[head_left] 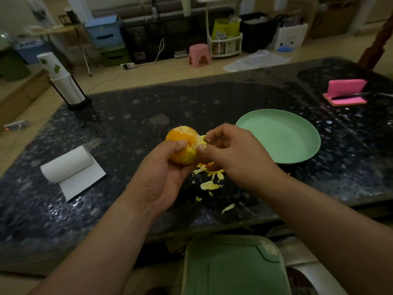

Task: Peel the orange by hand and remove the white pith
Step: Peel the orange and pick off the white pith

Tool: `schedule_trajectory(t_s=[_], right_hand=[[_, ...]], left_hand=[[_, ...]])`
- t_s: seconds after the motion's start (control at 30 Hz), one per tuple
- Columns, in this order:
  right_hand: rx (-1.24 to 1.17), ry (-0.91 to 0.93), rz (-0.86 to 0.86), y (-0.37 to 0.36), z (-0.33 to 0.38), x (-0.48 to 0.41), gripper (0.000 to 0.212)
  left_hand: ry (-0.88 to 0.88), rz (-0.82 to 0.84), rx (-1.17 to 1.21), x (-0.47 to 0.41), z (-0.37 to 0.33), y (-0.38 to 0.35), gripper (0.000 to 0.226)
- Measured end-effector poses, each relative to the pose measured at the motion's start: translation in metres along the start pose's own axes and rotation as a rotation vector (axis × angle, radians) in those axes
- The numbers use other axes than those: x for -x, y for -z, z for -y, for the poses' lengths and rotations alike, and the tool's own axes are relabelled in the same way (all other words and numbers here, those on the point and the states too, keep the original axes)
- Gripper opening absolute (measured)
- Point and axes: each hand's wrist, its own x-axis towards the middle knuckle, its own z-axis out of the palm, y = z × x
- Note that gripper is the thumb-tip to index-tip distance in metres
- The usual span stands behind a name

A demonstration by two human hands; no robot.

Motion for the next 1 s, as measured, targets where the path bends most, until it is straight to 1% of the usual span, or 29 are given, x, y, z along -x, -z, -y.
schedule_trajectory(t_s=[0.07,0.17,0.27,0.33,0.43,0.47,0.5,0.57,0.63,0.77,1.0], right_hand=[[0.009,0.027,-0.014,-0.001,0.000,0.000,0.016],[0.057,0.063,-0.038,0.000,-0.002,-0.001,0.014],[0.085,0.085,-0.015,0.002,-0.002,0.000,0.010],[0.120,0.110,0.017,0.000,-0.002,0.001,0.006],[0.192,0.139,0.025,-0.002,-0.004,0.001,0.004],[0.207,0.142,0.021,-0.002,-0.004,0.001,0.004],[0.218,0.142,0.018,-0.002,-0.004,0.002,0.004],[0.249,0.141,0.008,-0.003,-0.005,0.002,0.007],[0.273,0.137,-0.002,-0.002,-0.006,0.001,0.009],[0.321,0.138,-0.008,0.000,-0.005,0.001,0.009],[0.467,0.205,-0.049,-0.001,-0.004,0.003,0.010]], left_hand=[[0.025,0.018,-0.019,0.001,-0.003,0.003,0.051],[0.080,0.042,-0.148,0.003,-0.009,0.002,0.050],[0.093,-0.008,-0.174,0.003,-0.010,0.001,0.051],[0.091,-0.063,-0.143,0.002,-0.009,0.001,0.044],[0.101,-0.105,-0.114,0.001,-0.008,0.002,0.027],[0.102,-0.112,-0.111,0.002,-0.007,0.001,0.027],[0.097,-0.121,-0.114,0.001,-0.006,0.001,0.033],[0.077,-0.136,-0.130,0.000,-0.004,0.001,0.053],[0.054,-0.144,-0.159,-0.001,-0.002,0.001,0.064],[0.028,-0.143,-0.227,-0.004,-0.002,0.002,0.069],[0.006,-0.150,-0.331,-0.004,0.001,0.000,0.073]])
